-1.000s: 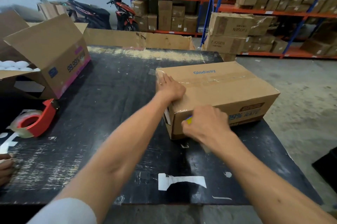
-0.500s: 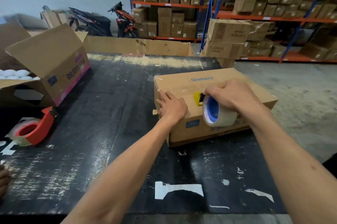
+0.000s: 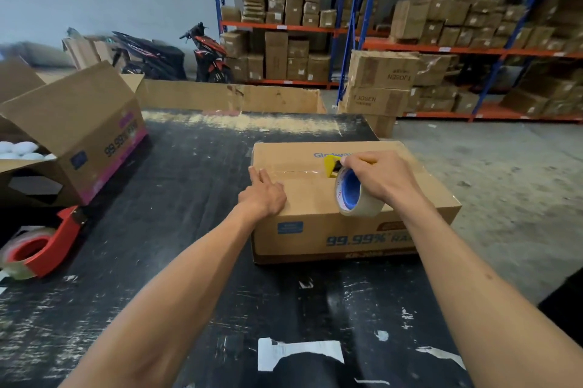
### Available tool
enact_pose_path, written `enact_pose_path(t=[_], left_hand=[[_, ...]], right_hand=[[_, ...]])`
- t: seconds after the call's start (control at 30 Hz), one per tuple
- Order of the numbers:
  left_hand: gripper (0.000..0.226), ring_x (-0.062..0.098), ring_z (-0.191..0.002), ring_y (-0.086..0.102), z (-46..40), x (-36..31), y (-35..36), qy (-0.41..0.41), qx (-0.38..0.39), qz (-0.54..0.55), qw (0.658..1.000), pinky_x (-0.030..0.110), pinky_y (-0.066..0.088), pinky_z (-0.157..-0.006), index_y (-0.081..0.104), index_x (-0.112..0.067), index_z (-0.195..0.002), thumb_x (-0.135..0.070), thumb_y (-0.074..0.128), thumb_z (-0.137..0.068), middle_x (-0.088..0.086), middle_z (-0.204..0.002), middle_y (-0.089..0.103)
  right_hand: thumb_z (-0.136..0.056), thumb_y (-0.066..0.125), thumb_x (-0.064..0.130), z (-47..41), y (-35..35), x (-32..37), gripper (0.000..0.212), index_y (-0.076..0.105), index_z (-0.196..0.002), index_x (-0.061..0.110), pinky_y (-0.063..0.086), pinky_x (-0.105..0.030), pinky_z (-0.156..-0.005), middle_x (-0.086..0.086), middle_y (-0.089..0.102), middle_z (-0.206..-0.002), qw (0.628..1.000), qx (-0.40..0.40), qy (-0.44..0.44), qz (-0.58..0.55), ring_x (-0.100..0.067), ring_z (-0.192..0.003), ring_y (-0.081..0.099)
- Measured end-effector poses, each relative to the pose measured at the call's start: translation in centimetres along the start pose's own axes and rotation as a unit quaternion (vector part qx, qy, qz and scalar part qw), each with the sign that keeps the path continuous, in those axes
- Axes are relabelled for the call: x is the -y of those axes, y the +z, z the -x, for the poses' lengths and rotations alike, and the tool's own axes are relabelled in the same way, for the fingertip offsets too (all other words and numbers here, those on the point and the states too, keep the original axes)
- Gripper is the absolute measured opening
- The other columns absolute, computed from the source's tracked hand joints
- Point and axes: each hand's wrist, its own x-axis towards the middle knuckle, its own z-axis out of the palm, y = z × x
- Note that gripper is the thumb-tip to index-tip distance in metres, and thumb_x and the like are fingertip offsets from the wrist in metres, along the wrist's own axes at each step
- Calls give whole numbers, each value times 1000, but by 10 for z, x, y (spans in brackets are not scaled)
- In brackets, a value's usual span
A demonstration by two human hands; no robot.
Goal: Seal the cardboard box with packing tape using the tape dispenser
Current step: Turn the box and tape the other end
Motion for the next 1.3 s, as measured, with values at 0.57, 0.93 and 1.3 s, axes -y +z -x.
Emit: enact_pose_path(t=[0.57,0.93,1.3], left_hand=[[62,40,-139,28,-156,37,-41,93,2,-17,995,49,20,-118,27,6,-146,-39,19,-103,25,-151,30],[78,32,-152,-9,-150,37,-40,131,9,-58,990,45,-1,-123,1,0,-156,-54,13,-102,17,-164,-11],[90,21,-152,-13,-15,36,-10,148,3,-77,986,40,-8,-122,-2,-14,-158,-73,15,-93,8,-165,-14]], right_hand=[[-85,66,55,-58,58,3,23,83,-83,39,45,-32,-75,23,73,-89,997,11,8,-72,-3,-88,60],[-87,67,50,-67,75,1,20,79,-74,40,47,-32,-82,27,70,-85,996,15,26,-84,-15,-97,62],[-86,68,50,-52,40,-14,32,80,-77,21,43,-34,-71,8,71,-80,978,77,13,-195,-14,-78,58]])
